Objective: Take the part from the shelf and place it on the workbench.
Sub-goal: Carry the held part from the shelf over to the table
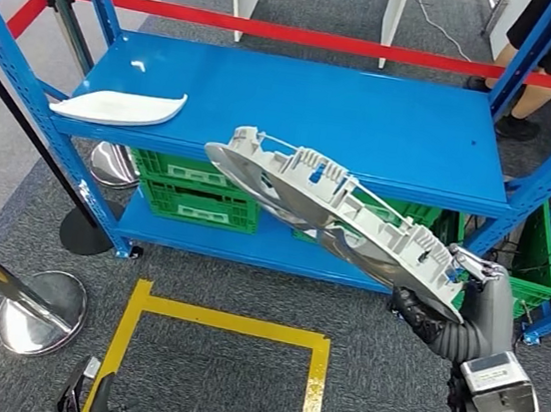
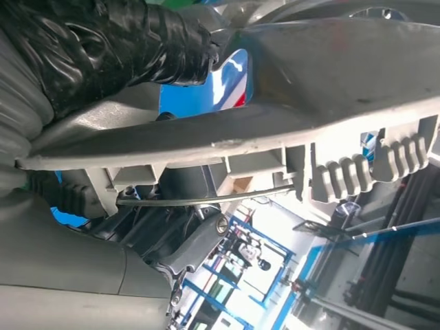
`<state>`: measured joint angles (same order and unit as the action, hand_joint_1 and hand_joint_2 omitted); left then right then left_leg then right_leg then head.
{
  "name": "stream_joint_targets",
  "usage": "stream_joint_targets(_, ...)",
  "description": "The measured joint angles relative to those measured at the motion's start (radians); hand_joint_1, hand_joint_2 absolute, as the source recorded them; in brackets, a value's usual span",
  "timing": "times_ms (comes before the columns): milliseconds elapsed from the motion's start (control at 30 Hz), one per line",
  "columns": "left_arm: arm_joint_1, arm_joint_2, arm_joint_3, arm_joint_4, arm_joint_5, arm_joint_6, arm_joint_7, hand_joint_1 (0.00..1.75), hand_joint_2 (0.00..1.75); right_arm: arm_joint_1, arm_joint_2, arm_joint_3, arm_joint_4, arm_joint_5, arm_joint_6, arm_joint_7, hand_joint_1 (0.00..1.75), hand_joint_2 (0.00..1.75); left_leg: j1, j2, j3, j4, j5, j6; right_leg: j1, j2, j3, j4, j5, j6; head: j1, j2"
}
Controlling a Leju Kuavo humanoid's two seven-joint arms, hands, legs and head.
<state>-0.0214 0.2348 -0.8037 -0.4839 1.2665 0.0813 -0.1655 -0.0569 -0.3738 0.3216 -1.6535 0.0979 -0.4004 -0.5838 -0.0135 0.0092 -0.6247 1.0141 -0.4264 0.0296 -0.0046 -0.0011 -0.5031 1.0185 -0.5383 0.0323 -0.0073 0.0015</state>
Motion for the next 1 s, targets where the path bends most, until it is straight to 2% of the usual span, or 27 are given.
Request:
stream_joint_targets(33, 0.001, 0.001, -0.001, -0.001, 0.0, 0.0, 0.0, 0.0, 0.0, 0.001, 0.0, 0.0, -0.003, 0.0, -0.001, 0.0, 1.75, 1.75, 0.001, 0.0, -0.005, 0.0, 0.009, -0.005, 0.003, 0.0, 0.009, -0.017, -0.003, -0.003, 0.0, 0.0)
stream_joint_targets(100, 0.003, 0.003, -0.006, -0.002, 0.0, 0.0, 0.001, 0.0, 0.0, 0.003, 0.0, -0.001, -0.005, 0.0, -0.003, 0.0, 1.75, 1.75, 0.002, -0.002, -0.011, -0.002, 0.016, -0.015, 0.001, -0.001, 0.001, -0.028, 0.013, -0.015, 0.0, 0.0)
stream_joint_targets(133, 0.005, 0.004, -0.008, -0.003, 0.001, 0.0, 0.001, 0.0, 0.0, 0.003, 0.0, -0.001, -0.006, 0.0, -0.003, 0.001, 1.75, 1.75, 0.002, -0.004, -0.018, 0.011, -0.002, -0.021, -0.001, -0.003, -0.005, -0.032, 0.023, -0.024, -0.002, 0.0)
stream_joint_targets(167, 0.006, 0.006, -0.011, -0.005, 0.001, 0.001, 0.001, 0.0, 0.0, 0.002, 0.0, -0.001, -0.006, 0.0, -0.003, 0.001, 1.75, 1.75, 0.004, -0.005, -0.029, 0.043, -0.037, -0.028, -0.005, -0.005, -0.013, -0.035, 0.033, -0.032, -0.004, 0.0)
stream_joint_targets(233, 0.006, 0.007, -0.014, -0.008, 0.002, 0.002, 0.001, 0.0, 0.0, 0.0, 0.0, -0.001, -0.007, 0.0, -0.004, 0.002, 1.75, 1.75, 0.013, -0.007, -0.061, 0.163, -0.131, -0.042, -0.007, -0.006, -0.032, -0.033, 0.049, -0.04, -0.008, 0.0)
stream_joint_targets(267, 0.005, 0.006, -0.015, -0.01, 0.002, 0.002, 0.001, 0.0, 0.0, 0.0, 0.0, -0.001, -0.007, 0.0, -0.004, 0.003, 1.75, 1.75, 0.018, -0.007, -0.072, 0.225, -0.163, -0.047, -0.007, -0.007, -0.044, -0.029, 0.056, -0.041, -0.008, 0.0)
stream_joint_targets(300, 0.005, 0.006, -0.016, -0.011, 0.002, 0.002, 0.002, 0.0, 0.0, 0.0, 0.0, -0.001, -0.006, 0.0, -0.004, 0.003, 1.75, 1.75, 0.023, -0.007, -0.074, 0.267, -0.173, -0.052, -0.008, -0.007, -0.056, -0.025, 0.061, -0.04, -0.008, 0.0)
stream_joint_targets(333, 0.004, 0.006, -0.018, -0.012, 0.002, 0.002, 0.002, 0.0, 0.0, -0.001, 0.0, -0.001, -0.006, 0.0, -0.004, 0.003, 1.75, 1.75, 0.028, -0.007, -0.061, 0.275, -0.164, -0.056, -0.01, -0.007, -0.069, -0.019, 0.066, -0.037, -0.008, 0.0)
stream_joint_targets(367, 0.002, 0.007, -0.019, -0.013, 0.002, 0.002, 0.003, 0.0, 0.0, -0.002, 0.0, -0.001, -0.006, 0.0, -0.004, 0.003, 1.75, 1.75, 0.032, -0.007, -0.032, 0.246, -0.14, -0.06, -0.013, -0.006, -0.081, -0.011, 0.07, -0.034, -0.008, 0.0)
stream_joint_targets(400, -0.001, 0.008, -0.02, -0.014, 0.002, 0.002, 0.003, 0.0, 0.0, -0.005, 0.0, -0.001, -0.006, -0.001, -0.004, 0.002, 1.75, 1.75, 0.036, -0.007, 0.01, 0.187, -0.112, -0.064, -0.015, -0.006, -0.093, -0.003, 0.074, -0.03, -0.009, 0.0)
stream_joint_targets(467, -0.009, 0.01, -0.021, -0.016, 0.002, 0.002, 0.004, 0.0, 0.0, -0.01, 0.0, -0.002, -0.005, -0.005, -0.004, -0.001, 1.75, 1.75, 0.036, -0.012, 0.088, 0.061, -0.091, -0.065, -0.018, -0.005, -0.112, 0.01, 0.082, -0.018, -0.009, 0.0)
stream_joint_targets(500, -0.013, 0.01, -0.021, -0.016, 0.002, 0.002, 0.004, 0.0, 0.0, -0.012, 0.0, -0.003, -0.004, -0.006, -0.004, -0.003, 1.75, 1.75, 0.034, -0.014, 0.107, 0.023, -0.093, -0.061, -0.019, -0.005, -0.119, 0.012, 0.089, -0.01, -0.01, 0.0)
stream_joint_targets(533, -0.015, 0.011, -0.021, -0.016, 0.002, 0.002, 0.004, 0.0, 0.0, -0.013, 0.0, -0.004, -0.003, -0.007, -0.004, -0.004, 1.75, 1.75, 0.03, -0.017, 0.111, 0.007, -0.098, -0.055, -0.02, -0.005, -0.125, 0.011, 0.097, -0.002, -0.01, 0.0)
stream_joint_targets(600, -0.018, 0.013, -0.022, -0.016, 0.002, 0.003, 0.004, 0.0, 0.0, -0.014, 0.0, -0.006, 0.001, -0.009, -0.004, -0.007, 1.75, 1.75, 0.028, -0.016, 0.1, -0.005, -0.088, -0.036, -0.023, -0.004, -0.134, 0.007, 0.109, 0.015, -0.01, 0.0)
stream_joint_targets(633, -0.019, 0.013, -0.022, -0.016, 0.002, 0.003, 0.004, 0.0, 0.0, -0.013, 0.0, -0.008, 0.004, -0.009, -0.004, -0.007, 1.75, 1.75, 0.028, -0.014, 0.093, -0.009, -0.08, -0.025, -0.024, -0.003, -0.143, 0.014, 0.095, 0.02, -0.009, 0.0)
stream_joint_targets(667, -0.02, 0.013, -0.022, -0.016, 0.002, 0.003, 0.004, 0.0, 0.0, -0.013, 0.0, -0.009, 0.007, -0.01, -0.004, -0.007, 1.75, 1.75, 0.028, -0.012, 0.084, -0.013, -0.07, -0.014, -0.024, -0.002, -0.154, 0.039, 0.063, 0.023, -0.008, 0.0)
stream_joint_targets(733, -0.021, 0.013, -0.022, -0.016, 0.003, 0.003, 0.004, 0.0, 0.0, -0.013, 0.0, -0.01, 0.012, -0.011, -0.004, -0.007, 1.75, 1.75, 0.024, -0.01, 0.06, -0.013, -0.049, 0.002, -0.023, -0.002, -0.182, 0.143, -0.035, 0.024, -0.004, 0.0)
stream_joint_targets(767, -0.021, 0.012, -0.022, -0.016, 0.003, 0.003, 0.004, 0.0, 0.0, -0.013, 0.0, -0.011, 0.014, -0.012, -0.004, -0.007, 1.75, 1.75, 0.02, -0.01, 0.047, -0.012, -0.039, 0.006, -0.022, -0.002, -0.191, 0.208, -0.072, 0.023, -0.004, 0.0)
stream_joint_targets(800, -0.021, 0.012, -0.022, -0.016, 0.003, 0.003, 0.004, 0.0, 0.0, -0.013, 0.0, -0.012, 0.017, -0.013, -0.005, -0.007, 1.75, 1.75, 0.015, -0.009, 0.032, -0.011, -0.028, 0.008, -0.02, -0.002, -0.194, 0.259, -0.087, 0.022, -0.003, 0.0)
stream_joint_targets(833, -0.021, 0.012, -0.022, -0.016, 0.003, 0.003, 0.004, 0.0, 0.0, -0.013, 0.0, -0.012, 0.019, -0.013, -0.005, -0.007, 1.75, 1.75, 0.011, -0.009, 0.017, -0.008, -0.018, 0.01, -0.017, -0.002, -0.184, 0.286, -0.079, 0.019, -0.003, 0.0)
stream_joint_targets(867, -0.021, 0.012, -0.022, -0.016, 0.003, 0.003, 0.004, 0.0, 0.0, -0.012, 0.0, -0.013, 0.02, -0.013, -0.005, -0.007, 1.75, 1.75, 0.007, -0.008, 0.002, -0.006, -0.008, 0.01, -0.014, -0.002, -0.16, 0.277, -0.051, 0.014, -0.003, 0.0)
stream_joint_targets(900, -0.021, 0.012, -0.022, -0.016, 0.004, 0.003, 0.004, 0.0, 0.0, -0.012, 0.0, -0.015, 0.021, -0.013, -0.005, -0.007, 1.75, 1.75, 0.004, -0.008, -0.012, -0.003, 0.002, 0.01, -0.009, -0.002, -0.119, 0.235, -0.021, 0.007, -0.003, 0.0)
stream_joint_targets(933, -0.021, 0.011, -0.022, -0.016, 0.004, 0.003, 0.004, 0.0, 0.0, -0.013, -0.001, -0.016, 0.021, -0.013, -0.006, -0.007, 1.75, 1.75, 0.002, -0.009, -0.025, 0.0, 0.012, 0.009, -0.004, -0.002, -0.066, 0.165, -0.009, -0.002, -0.004, 0.0)
stream_joint_targets(967, -0.021, 0.01, -0.023, -0.016, 0.004, 0.003, 0.004, 0.0, 0.0, -0.013, -0.001, -0.019, 0.021, -0.013, -0.006, -0.008, 1.75, 1.75, -0.001, -0.009, -0.035, 0.003, 0.022, 0.007, 0.0, -0.002, -0.009, 0.084, -0.012, -0.009, -0.004, 0.0)
stream_joint_targets(1000, -0.02, 0.009, -0.023, -0.016, 0.005, 0.003, 0.004, 0.0, 0.0, -0.013, -0.001, -0.022, 0.02, -0.013, -0.007, -0.008, 1.75, 1.75, -0.002, -0.009, -0.041, 0.003, 0.033, 0.004, 0.004, -0.002, 0.033, 0.019, -0.024, -0.015, -0.005, 0.0)
